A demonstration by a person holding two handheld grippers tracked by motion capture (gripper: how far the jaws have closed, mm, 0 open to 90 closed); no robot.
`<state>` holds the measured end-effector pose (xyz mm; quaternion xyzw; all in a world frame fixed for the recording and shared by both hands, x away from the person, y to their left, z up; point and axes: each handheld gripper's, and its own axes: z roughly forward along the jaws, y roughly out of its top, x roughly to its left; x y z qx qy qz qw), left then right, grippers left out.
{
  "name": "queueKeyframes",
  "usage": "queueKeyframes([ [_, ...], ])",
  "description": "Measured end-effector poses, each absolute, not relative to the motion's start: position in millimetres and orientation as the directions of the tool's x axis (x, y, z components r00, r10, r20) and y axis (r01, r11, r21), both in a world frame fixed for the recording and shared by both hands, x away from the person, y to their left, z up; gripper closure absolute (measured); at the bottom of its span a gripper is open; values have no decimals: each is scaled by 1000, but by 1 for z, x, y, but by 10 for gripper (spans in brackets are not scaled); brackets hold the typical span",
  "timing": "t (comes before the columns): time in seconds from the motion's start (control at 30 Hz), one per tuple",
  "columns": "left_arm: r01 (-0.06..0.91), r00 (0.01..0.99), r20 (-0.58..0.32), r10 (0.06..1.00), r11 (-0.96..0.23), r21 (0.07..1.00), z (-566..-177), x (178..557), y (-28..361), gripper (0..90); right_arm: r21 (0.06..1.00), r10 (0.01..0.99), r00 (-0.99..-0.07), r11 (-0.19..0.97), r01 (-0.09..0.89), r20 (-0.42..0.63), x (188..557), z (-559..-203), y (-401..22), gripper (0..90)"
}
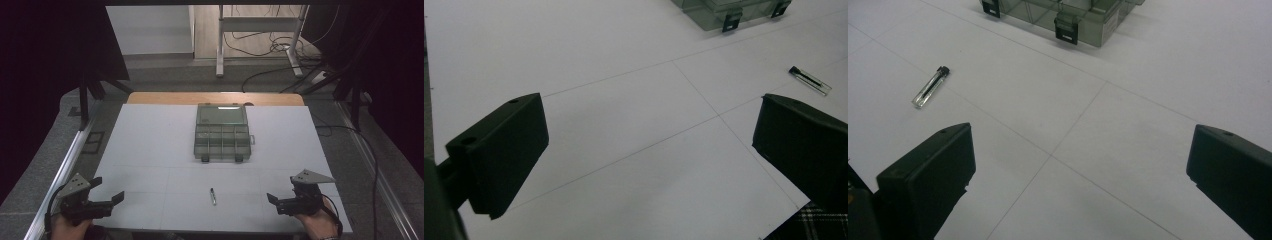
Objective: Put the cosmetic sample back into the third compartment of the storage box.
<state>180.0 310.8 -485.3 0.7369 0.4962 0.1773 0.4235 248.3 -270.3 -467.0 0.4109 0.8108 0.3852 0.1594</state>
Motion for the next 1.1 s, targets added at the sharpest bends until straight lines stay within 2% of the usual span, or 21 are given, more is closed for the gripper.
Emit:
queueKeyframes([
  [0.3,581,445,-159,881,-149,800,-485,180,311,18,750,757,-652,409,519,39,252,-468,-260,0],
  [1.1,582,447,-165,879,-145,800,-486,180,312,18,738,682,-725,440,512,96,265,-471,-223,2],
])
